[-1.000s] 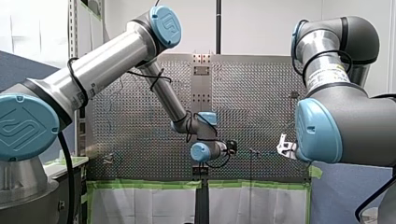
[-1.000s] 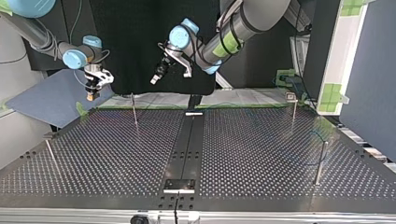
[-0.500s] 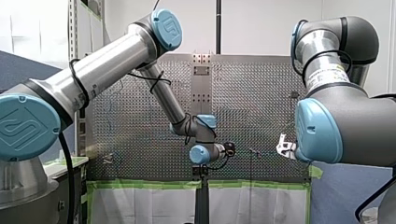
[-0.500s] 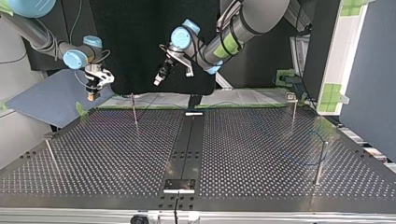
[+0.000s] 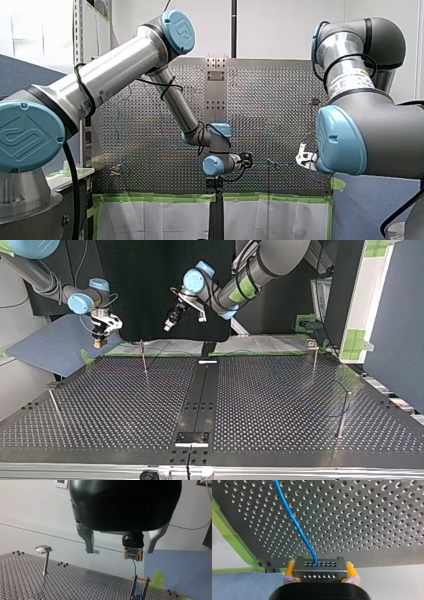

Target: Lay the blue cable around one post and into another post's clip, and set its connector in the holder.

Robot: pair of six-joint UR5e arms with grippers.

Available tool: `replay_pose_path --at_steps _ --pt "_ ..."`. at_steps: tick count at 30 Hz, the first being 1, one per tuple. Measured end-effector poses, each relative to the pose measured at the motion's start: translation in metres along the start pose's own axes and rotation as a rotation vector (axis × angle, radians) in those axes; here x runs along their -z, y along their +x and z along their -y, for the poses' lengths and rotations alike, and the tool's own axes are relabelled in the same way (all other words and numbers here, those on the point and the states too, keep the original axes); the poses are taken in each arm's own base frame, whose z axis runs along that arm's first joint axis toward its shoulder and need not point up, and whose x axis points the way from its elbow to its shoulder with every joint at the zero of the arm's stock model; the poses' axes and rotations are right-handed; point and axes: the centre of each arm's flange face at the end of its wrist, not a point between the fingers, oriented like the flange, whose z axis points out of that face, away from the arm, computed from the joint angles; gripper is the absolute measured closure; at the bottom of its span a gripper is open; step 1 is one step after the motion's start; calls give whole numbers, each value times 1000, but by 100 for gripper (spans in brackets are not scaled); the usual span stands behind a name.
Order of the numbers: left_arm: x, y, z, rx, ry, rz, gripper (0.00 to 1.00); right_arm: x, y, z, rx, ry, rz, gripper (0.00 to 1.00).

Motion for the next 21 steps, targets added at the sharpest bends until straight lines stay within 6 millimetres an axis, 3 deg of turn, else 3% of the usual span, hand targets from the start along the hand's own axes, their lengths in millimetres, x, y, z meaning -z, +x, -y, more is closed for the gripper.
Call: replay_pose_path --at_steps 21 --pt "1 1 1 33 16 -12 2 1 -1 1 1 2 7 100"
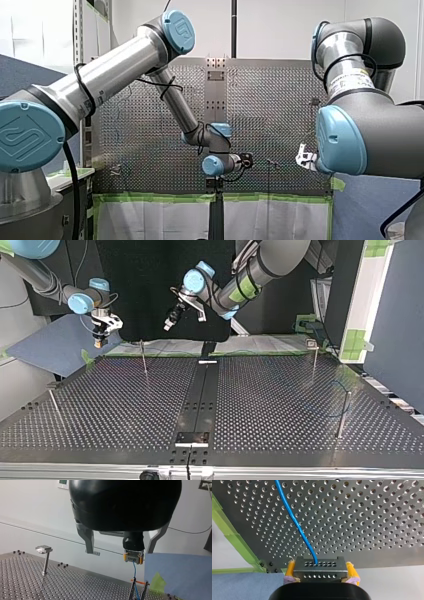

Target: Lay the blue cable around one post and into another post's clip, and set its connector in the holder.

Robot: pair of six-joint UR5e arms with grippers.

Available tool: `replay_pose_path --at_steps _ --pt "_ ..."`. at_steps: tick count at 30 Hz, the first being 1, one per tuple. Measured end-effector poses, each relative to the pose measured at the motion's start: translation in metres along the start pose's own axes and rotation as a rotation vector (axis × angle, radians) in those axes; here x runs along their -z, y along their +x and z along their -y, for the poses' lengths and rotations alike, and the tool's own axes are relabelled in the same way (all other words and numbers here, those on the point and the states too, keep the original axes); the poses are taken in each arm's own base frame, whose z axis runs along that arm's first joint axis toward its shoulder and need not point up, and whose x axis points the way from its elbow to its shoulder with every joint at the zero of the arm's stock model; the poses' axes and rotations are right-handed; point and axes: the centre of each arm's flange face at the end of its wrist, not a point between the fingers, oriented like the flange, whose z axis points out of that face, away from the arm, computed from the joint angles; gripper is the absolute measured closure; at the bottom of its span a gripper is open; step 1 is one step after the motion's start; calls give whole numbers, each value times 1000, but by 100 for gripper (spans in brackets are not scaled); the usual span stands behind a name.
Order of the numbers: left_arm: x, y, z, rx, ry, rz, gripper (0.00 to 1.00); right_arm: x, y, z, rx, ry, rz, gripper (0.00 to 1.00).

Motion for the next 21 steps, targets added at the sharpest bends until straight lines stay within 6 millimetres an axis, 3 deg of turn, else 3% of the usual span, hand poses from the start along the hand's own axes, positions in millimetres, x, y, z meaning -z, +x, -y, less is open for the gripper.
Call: replay_pose_path --at_steps 21 --pt "1 2 4 28 29 -17 2 0 0 0 0 1 0 100"
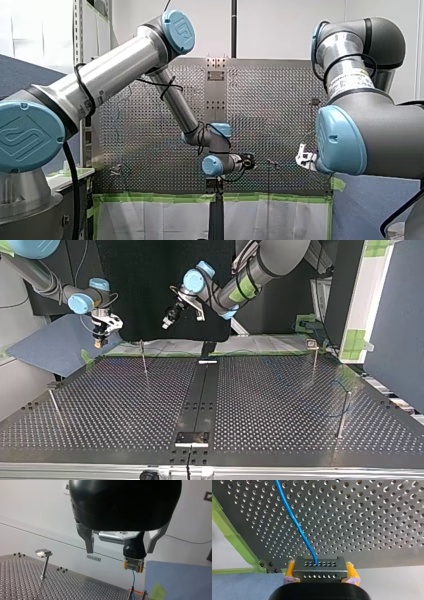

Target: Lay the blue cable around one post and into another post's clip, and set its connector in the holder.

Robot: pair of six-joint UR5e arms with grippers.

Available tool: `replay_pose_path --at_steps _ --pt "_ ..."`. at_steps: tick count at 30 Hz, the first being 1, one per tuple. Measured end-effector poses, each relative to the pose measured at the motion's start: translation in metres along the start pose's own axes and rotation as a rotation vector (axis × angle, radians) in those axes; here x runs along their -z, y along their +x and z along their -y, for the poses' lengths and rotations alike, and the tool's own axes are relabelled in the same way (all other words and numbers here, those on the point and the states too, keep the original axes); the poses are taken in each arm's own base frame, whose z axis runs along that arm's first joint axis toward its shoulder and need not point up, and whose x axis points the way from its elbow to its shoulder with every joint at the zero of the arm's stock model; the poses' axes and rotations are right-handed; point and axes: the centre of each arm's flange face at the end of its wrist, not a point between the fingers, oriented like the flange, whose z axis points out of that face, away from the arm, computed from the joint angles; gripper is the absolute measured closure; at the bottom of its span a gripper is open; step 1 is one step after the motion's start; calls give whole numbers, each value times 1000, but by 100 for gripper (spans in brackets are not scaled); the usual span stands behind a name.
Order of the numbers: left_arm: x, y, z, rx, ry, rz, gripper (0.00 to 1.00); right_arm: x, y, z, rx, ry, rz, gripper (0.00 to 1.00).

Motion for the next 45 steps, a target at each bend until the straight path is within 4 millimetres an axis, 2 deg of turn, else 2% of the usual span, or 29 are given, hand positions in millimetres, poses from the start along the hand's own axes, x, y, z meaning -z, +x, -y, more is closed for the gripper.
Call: replay_pose_path --at_steps 26,45 --pt "13 1 -31 -243 -257 -68 2 0 0 -1 0 -1 0 100" --pt "14 0 -34 -308 -277 -74 2 0 0 -1 0 -2 -1 100"
